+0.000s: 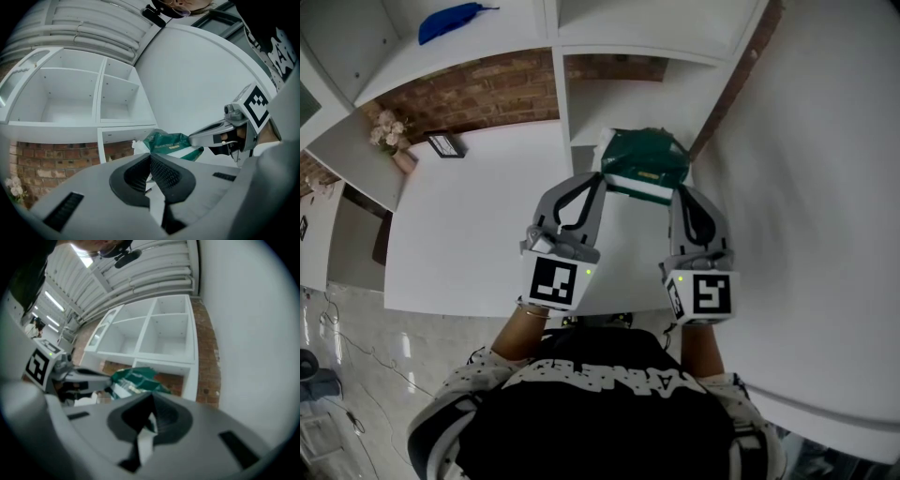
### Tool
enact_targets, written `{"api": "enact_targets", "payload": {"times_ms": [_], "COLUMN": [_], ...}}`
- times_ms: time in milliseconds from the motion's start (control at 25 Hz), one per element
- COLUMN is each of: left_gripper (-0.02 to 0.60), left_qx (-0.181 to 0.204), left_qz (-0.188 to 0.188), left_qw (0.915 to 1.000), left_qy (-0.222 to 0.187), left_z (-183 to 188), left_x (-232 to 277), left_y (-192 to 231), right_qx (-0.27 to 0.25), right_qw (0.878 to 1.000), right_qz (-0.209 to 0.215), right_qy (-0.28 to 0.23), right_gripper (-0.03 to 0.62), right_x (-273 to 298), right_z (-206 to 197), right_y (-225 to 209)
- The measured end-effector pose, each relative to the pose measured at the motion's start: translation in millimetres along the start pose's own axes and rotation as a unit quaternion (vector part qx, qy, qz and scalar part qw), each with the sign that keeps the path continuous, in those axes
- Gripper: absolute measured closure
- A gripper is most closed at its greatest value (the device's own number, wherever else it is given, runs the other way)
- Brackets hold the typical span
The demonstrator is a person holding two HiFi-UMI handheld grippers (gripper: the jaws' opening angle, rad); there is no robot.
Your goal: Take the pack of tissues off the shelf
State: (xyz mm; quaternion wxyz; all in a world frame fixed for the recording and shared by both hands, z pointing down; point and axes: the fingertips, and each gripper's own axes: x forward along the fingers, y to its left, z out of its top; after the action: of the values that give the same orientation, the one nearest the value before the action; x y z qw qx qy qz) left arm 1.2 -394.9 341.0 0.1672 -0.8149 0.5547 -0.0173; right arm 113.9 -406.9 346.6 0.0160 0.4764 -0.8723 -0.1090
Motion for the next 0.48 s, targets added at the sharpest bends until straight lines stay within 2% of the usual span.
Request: {"api": "enact_targets", "payload": {"times_ms": [480], "left_gripper": [0.546], "left_qx": [0.000], "left_qz": [-0.006], "left_qw": [1.0000], "left_qy": [0.003], "left_z": [-1.9], "left_x": [0.9], "left_y": [-3.8], "right_qx": [0.010], "right_qw": [1.000], "right_qz": [-0.003], "right_qy": [0.001], "right_gripper": [0.563], "right_x": [-0.3], "right_z": [-2.1], "right_y": [-3.2]}}
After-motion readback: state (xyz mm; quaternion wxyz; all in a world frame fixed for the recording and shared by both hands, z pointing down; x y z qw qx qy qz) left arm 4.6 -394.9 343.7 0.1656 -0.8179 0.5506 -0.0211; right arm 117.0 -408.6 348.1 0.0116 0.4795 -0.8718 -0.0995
